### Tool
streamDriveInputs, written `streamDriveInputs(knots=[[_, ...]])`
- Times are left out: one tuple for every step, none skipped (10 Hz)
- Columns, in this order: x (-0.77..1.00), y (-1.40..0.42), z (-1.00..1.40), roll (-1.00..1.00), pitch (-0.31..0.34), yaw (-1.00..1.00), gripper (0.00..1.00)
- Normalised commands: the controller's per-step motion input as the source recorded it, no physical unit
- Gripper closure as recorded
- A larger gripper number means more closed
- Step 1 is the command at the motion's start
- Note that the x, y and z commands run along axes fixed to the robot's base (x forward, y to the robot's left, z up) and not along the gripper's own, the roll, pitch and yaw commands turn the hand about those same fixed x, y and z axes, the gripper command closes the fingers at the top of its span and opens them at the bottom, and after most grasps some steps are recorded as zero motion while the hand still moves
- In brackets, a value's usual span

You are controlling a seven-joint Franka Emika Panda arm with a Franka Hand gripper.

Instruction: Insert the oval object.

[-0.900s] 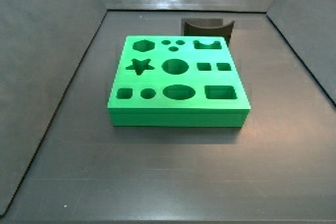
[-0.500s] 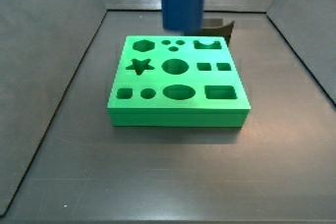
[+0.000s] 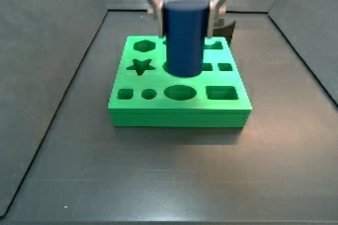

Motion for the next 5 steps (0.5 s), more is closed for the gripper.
streamDriveInputs(knots=[[-0.03,0.10,-0.86,-0.15,-0.049,-0.06,1.00],[0.07,0.00,-0.80,-0.15,-0.043,-0.03,1.00],[0.18,-0.04,-0.67,-0.09,-0.006,-0.08,1.00],[0.17,-0.02,-0.55,-0.03,0.000,-0.10,1.00],[0.18,0.00,-0.51,0.00,0.033,-0.12,1.00]])
